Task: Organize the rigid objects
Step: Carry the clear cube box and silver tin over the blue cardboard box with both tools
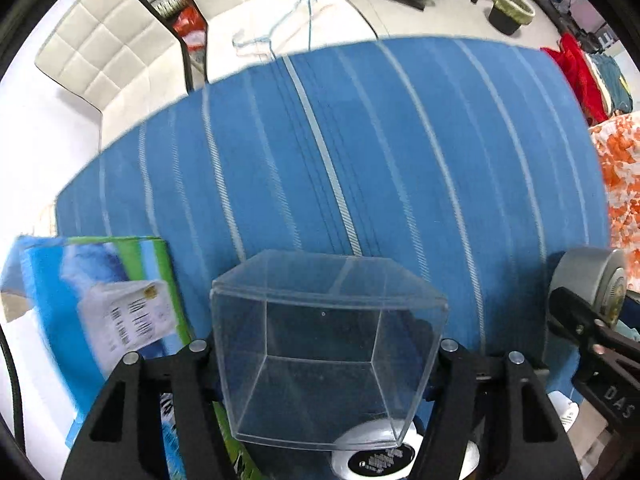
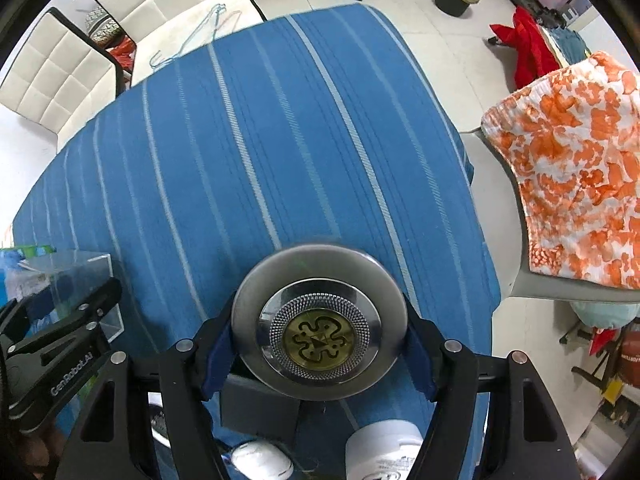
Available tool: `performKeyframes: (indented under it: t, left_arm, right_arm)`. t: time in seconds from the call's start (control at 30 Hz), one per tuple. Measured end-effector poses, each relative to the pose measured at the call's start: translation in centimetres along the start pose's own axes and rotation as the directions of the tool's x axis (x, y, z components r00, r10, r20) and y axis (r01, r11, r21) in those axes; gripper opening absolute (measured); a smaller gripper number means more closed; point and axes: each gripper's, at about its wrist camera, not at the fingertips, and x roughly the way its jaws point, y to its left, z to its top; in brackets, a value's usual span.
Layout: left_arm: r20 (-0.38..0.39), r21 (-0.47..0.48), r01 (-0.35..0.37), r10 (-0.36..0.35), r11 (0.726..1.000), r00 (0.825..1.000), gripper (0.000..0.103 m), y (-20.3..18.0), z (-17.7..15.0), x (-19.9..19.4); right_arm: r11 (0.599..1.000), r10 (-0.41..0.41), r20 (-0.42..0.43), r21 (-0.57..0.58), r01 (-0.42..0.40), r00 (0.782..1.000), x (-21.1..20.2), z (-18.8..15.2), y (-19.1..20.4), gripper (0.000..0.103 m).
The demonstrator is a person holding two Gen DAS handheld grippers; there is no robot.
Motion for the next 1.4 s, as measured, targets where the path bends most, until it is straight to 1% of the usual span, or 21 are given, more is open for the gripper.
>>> performKeyframes:
  t: [0.13,0.27,0.33,0.43,0.47,0.6,0.73,0.8,0.93,1.07,1.13,1.23,1.27,1.4]
  left_arm:
    - [0.082,0.001,-0.008,0.008,1.000,0.997,0.062,-0.3,-1.9,-3.3]
    - [0.168,-0.012,0.000,0.002,1.000,0.986,0.062,0.4,-4.4,-7.8]
    - [0.206,-0.017,-0.006,0.009,1.000,0.979,0.062,1.6,-5.8,-9.4]
    - [0.268,-0.033,-0.011,0.019,0.999,0.963,0.062,4.4,-8.6,-12.1]
    - [0.282,-0.038,-0.012,0.022,0.999,0.959,0.062,5.8,-8.7,-12.2]
    - [0.327,-0.057,-0.009,0.027,0.998,0.945,0.062,10.1,-11.2,-14.3]
    - [0.366,-0.078,-0.016,0.044,0.997,0.930,0.062,14.5,-13.0,-16.2]
    - [0.383,-0.094,-0.025,0.060,0.995,0.922,0.062,16.1,-13.3,-16.9]
    - [0.399,-0.137,-0.018,0.072,0.990,0.914,0.062,20.2,-14.8,-17.9]
    - [0.391,-0.175,0.001,0.069,0.985,0.918,0.062,24.4,-15.8,-17.5]
    - [0.377,-0.192,0.016,0.059,0.981,0.924,0.062,26.2,-16.0,-16.8]
    - [0.338,-0.221,0.058,0.020,0.973,0.941,0.062,29.2,-15.7,-14.6]
    - [0.316,-0.234,0.067,0.010,0.970,0.949,0.062,30.1,-15.4,-13.5]
    - [0.244,-0.266,0.097,-0.030,0.959,0.969,0.062,32.6,-14.1,-9.0]
  right_arm:
    - [1.000,0.020,0.037,-0.014,-0.020,0.999,-2.3,-1.3,0.5,0.073]
    - [0.998,0.046,0.093,-0.045,-0.042,0.995,-5.9,-3.5,1.8,0.073]
    - [0.997,0.056,0.118,-0.062,-0.049,0.991,-7.5,-4.8,2.6,0.073]
    - [0.994,0.071,0.153,-0.090,-0.058,0.986,-9.9,-7.3,4.6,0.073]
    - [0.993,0.080,0.162,-0.100,-0.064,0.984,-10.8,-8.3,5.5,0.073]
    - [0.987,0.107,0.193,-0.135,-0.082,0.975,-13.5,-11.6,9.4,0.073]
    - [0.980,0.140,0.222,-0.169,-0.103,0.965,-16.1,-14.3,13.8,0.073]
    - [0.975,0.158,0.237,-0.189,-0.114,0.959,-17.3,-15.6,16.0,0.073]
    - [0.965,0.187,0.251,-0.226,-0.130,0.950,-19.0,-17.3,20.7,0.073]
    - [0.957,0.208,0.236,-0.251,-0.147,0.949,-19.1,-17.8,24.8,0.073]
    - [0.953,0.213,0.220,-0.261,-0.153,0.952,-18.4,-17.4,27.0,0.073]
    - [0.947,0.221,0.178,-0.273,-0.168,0.959,-16.5,-16.1,29.6,0.073]
    - [0.948,0.218,0.161,-0.271,-0.169,0.963,-15.4,-15.5,30.8,0.073]
    - [0.949,0.202,0.094,-0.263,-0.171,0.975,-10.8,-12.9,33.5,0.073]
